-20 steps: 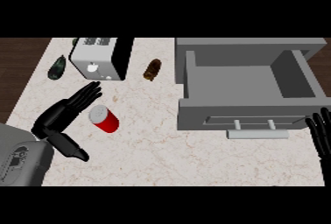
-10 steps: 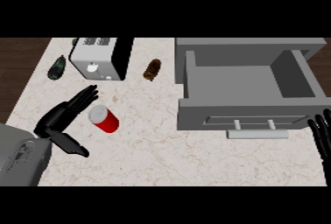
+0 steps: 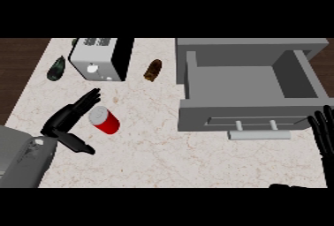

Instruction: Pick up the can, place it into the drawer and close the drawer

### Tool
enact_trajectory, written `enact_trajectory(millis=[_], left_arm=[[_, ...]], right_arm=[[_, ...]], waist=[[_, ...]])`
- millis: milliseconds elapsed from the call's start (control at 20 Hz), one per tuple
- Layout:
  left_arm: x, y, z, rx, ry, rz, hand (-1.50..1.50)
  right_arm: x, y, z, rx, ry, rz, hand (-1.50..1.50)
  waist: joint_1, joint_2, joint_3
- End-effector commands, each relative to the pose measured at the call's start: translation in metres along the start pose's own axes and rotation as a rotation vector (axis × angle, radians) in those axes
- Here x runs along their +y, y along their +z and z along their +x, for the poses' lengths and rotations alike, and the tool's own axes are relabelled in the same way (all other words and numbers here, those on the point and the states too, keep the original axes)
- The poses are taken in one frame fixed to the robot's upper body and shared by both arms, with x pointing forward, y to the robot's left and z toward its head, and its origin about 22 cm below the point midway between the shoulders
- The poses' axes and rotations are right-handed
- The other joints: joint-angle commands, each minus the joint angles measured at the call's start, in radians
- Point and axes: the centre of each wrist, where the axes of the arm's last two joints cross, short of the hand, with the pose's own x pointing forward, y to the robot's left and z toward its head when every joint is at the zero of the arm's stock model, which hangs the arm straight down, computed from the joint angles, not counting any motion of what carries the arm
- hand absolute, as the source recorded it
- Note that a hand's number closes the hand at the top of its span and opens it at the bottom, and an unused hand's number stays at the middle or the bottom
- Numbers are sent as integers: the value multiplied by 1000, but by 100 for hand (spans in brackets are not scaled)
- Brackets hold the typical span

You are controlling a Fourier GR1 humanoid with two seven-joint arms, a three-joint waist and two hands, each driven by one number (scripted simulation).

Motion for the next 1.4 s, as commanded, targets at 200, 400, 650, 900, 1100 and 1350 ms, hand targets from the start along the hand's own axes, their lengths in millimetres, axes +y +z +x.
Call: enact_trajectory(millis=[200,400,650,900,1100,1350], left_arm=[[8,22,-27,1,71,-8,-150],[-1,-7,-14,2,71,-29,-150],[2,-5,-16,-6,73,-41,-150],[-16,-9,-29,-11,72,-24,-150],[-15,-10,-29,-8,74,-26,-150],[-9,-17,-21,-14,101,-44,-150]], right_arm=[[12,2,7,-10,-9,-1,-150],[3,-5,12,-9,-1,-10,-150],[1,8,12,-14,-11,0,-150],[-10,-2,15,-17,-4,-1,-150],[-12,8,7,-15,9,4,-150],[-3,-11,9,-18,-5,-12,-150]], waist=[[-10,4,-1],[1,1,0],[-4,1,0],[-14,6,-1],[-12,4,-1],[-4,4,0]])
